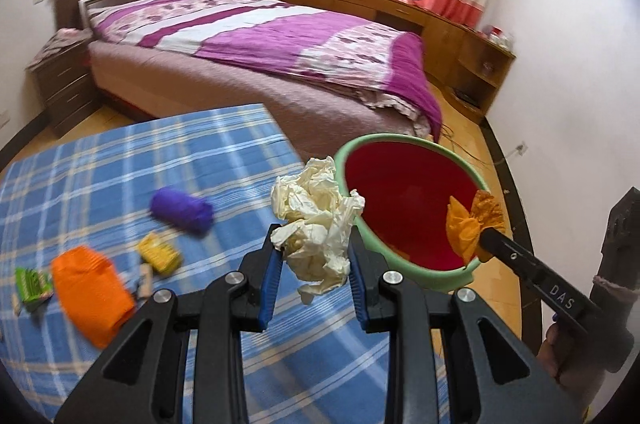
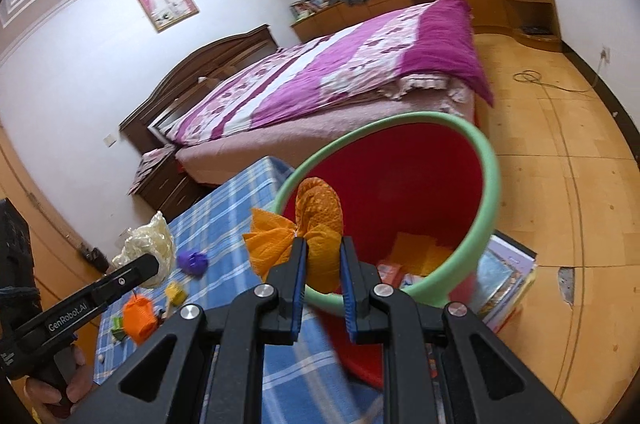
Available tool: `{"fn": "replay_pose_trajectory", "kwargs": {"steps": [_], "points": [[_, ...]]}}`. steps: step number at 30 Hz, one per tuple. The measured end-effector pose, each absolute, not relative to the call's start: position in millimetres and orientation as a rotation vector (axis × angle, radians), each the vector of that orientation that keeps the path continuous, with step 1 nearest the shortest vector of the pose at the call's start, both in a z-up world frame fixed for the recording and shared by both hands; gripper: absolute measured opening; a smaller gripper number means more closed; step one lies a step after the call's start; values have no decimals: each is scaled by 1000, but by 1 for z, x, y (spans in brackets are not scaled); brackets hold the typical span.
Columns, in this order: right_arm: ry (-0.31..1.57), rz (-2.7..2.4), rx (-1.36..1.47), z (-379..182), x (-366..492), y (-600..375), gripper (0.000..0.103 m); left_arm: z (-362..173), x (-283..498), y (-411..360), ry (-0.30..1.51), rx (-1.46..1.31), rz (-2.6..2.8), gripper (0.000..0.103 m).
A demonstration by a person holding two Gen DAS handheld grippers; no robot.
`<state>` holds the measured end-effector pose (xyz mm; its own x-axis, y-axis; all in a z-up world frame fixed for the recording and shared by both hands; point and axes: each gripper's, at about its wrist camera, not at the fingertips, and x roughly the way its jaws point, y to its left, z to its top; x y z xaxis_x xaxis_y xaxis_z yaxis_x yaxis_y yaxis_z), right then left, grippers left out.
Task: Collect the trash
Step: 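Carry the white plastic and orange wrapper over the red bucket and open both grippers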
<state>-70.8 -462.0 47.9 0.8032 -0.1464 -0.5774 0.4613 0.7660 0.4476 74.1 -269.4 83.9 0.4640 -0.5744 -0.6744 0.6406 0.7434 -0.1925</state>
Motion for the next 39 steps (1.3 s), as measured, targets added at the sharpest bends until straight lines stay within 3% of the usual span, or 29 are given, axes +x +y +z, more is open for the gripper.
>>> {"fn": "replay_pose_trajectory", "kwargs": {"steps": [17,24,39], "points": [[550,-477,630,25,-79,-502,19,57,77,-358,806,205,-871,31],[551,-487,653,16,-81,-510,23,49,78,-374,805,239,-867,44],[528,-471,666,20,-82,-509,34,53,79,-366,799,191,-874,50]]}}
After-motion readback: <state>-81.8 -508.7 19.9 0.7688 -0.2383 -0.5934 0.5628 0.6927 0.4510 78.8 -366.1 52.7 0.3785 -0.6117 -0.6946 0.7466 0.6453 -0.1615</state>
